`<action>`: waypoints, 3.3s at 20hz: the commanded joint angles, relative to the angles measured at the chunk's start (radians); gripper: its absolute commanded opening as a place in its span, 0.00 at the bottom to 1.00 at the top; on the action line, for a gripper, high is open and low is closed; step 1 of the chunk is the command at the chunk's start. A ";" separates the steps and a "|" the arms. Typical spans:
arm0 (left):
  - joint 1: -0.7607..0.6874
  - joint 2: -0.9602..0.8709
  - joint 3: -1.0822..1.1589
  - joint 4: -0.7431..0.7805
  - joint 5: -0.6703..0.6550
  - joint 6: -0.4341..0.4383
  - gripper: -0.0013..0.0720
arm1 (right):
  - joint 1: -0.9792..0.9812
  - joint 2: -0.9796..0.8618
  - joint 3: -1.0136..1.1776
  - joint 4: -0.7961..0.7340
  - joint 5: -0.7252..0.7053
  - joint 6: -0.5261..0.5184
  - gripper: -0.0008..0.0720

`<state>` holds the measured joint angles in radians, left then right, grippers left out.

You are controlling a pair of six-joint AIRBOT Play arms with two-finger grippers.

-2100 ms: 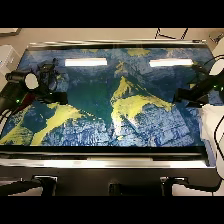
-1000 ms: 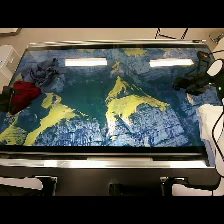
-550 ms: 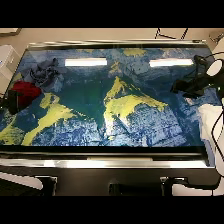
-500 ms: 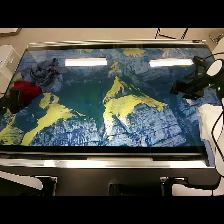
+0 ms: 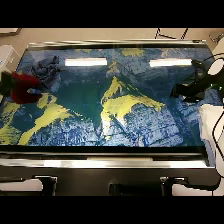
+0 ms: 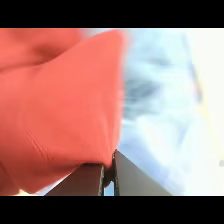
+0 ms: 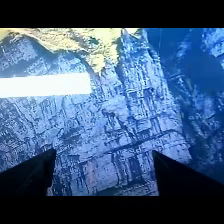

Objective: Fold the clothes and pants, and hang the long-sleeved shirts on hangers.

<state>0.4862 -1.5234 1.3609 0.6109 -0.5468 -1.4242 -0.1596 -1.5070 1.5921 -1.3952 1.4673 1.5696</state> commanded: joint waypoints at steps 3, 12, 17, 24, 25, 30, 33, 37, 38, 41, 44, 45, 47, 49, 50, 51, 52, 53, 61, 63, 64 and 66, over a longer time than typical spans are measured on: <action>-0.305 0.506 -0.017 0.105 -0.080 0.100 0.04 | 0.001 0.027 0.011 0.006 0.005 -0.012 0.94; -1.108 0.499 -0.355 0.113 -0.082 -0.152 0.04 | 0.001 0.165 0.010 0.008 0.025 -0.043 0.94; -1.216 0.137 -0.344 -0.031 -0.128 -0.161 0.99 | 0.001 0.172 0.009 0.016 0.050 -0.029 0.94; -0.760 0.224 -0.178 0.188 -0.497 -0.084 1.00 | 0.001 0.172 -0.176 0.231 0.089 -0.058 0.99; -0.682 0.222 -0.179 0.227 -0.537 -0.118 1.00 | 0.001 0.172 -0.240 0.278 0.089 -0.072 0.99; -0.586 0.135 -0.336 0.184 -0.494 -0.118 0.99 | 0.001 0.171 -0.543 0.333 -0.011 -0.098 0.99; -0.641 0.055 -0.399 0.049 -0.379 -0.041 0.98 | 0.001 0.170 -0.642 0.336 -0.055 -0.106 0.99; -0.725 -0.039 -0.399 -0.061 -0.243 -0.014 0.98 | 0.001 0.170 -0.694 0.336 -0.057 -0.120 0.99; -0.736 -0.053 -0.399 -0.063 -0.228 -0.015 0.97 | 0.001 0.170 -0.697 0.336 -0.061 -0.120 0.99; -0.757 -0.076 -0.399 -0.082 -0.179 -0.015 0.97 | 0.001 0.170 -0.697 0.337 -0.082 -0.120 0.99; -0.787 -0.076 -0.399 -0.116 -0.078 -0.027 0.79 | 0.014 0.166 -0.705 0.344 -0.101 -0.120 0.99; -0.798 -0.077 -0.399 -0.115 -0.047 -0.055 0.70 | 0.035 0.156 -0.717 0.353 -0.111 -0.124 0.99; -0.816 -0.080 -0.399 -0.115 -0.002 -0.096 0.48 | 0.088 0.125 -0.746 0.377 -0.149 -0.145 0.99; -0.818 -0.080 -0.399 -0.115 -0.005 -0.094 0.08 | 0.134 0.083 -0.760 0.426 -0.191 -0.155 0.99; -0.816 -0.076 -0.399 -0.114 -0.006 -0.094 0.04 | 0.152 0.064 -0.761 0.471 -0.203 -0.168 0.99; -0.816 -0.070 -0.399 -0.114 -0.005 -0.093 0.04 | 0.173 0.046 -0.761 0.503 -0.227 -0.171 0.99; -0.816 -0.062 -0.399 -0.114 -0.002 -0.086 0.04 | 0.193 0.032 -0.761 0.507 -0.259 -0.159 0.97; -0.816 -0.053 -0.398 -0.114 -0.002 -0.072 0.04 | 0.212 0.019 -0.761 0.509 -0.292 -0.147 0.80; -0.665 0.276 -0.206 -0.114 -0.002 0.200 0.04 | 0.079 0.197 -0.327 0.377 -0.245 -0.212 0.06; -0.606 0.417 -0.057 -0.114 -0.002 0.225 0.04 | 0.018 0.294 -0.074 0.319 -0.296 -0.235 0.06; -0.588 0.477 0.008 -0.114 -0.002 0.230 0.04 | -0.002 0.340 0.035 0.302 -0.332 -0.236 0.06; -0.573 0.595 0.106 -0.113 -0.001 0.280 0.04 | -0.024 0.431 0.205 0.238 -0.389 -0.234 0.06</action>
<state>-0.1303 -1.0882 1.3228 0.4969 -0.5495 -1.2221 -0.1349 -1.1961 1.5372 -1.0599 1.1595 1.3510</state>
